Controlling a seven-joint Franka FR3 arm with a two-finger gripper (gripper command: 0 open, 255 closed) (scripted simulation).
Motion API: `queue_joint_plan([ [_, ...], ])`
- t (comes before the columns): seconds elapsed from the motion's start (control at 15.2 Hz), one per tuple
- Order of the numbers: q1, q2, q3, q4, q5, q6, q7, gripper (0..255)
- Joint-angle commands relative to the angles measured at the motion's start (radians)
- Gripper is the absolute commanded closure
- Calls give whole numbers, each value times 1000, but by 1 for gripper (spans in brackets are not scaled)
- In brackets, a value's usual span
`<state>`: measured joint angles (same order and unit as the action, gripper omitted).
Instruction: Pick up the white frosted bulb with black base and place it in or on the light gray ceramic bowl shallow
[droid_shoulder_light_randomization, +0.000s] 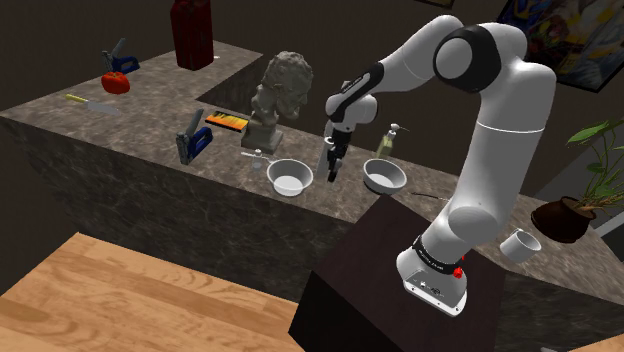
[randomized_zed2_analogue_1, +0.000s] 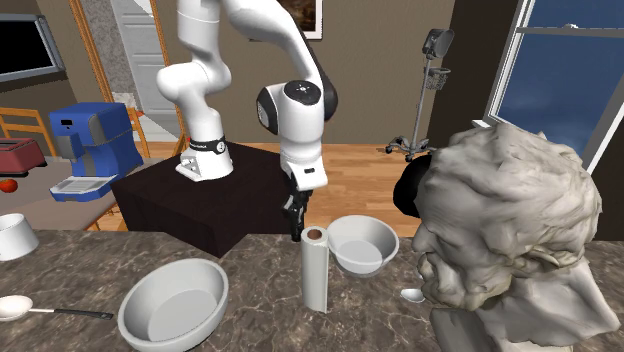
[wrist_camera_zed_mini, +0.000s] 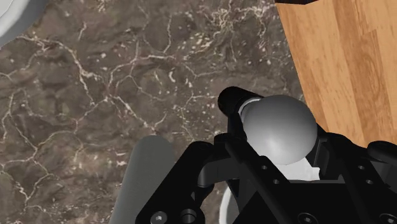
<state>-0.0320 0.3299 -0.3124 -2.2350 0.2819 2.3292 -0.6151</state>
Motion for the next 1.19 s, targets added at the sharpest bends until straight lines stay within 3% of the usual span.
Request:
queue_joint_plan([
  [0.0,4,-24,-7,2,-15,-24,12,255],
  [0.59,17,-121,-28,12,-71,-122,57,255],
  [1.12,76,31,39,276,-24,-224,180,255],
])
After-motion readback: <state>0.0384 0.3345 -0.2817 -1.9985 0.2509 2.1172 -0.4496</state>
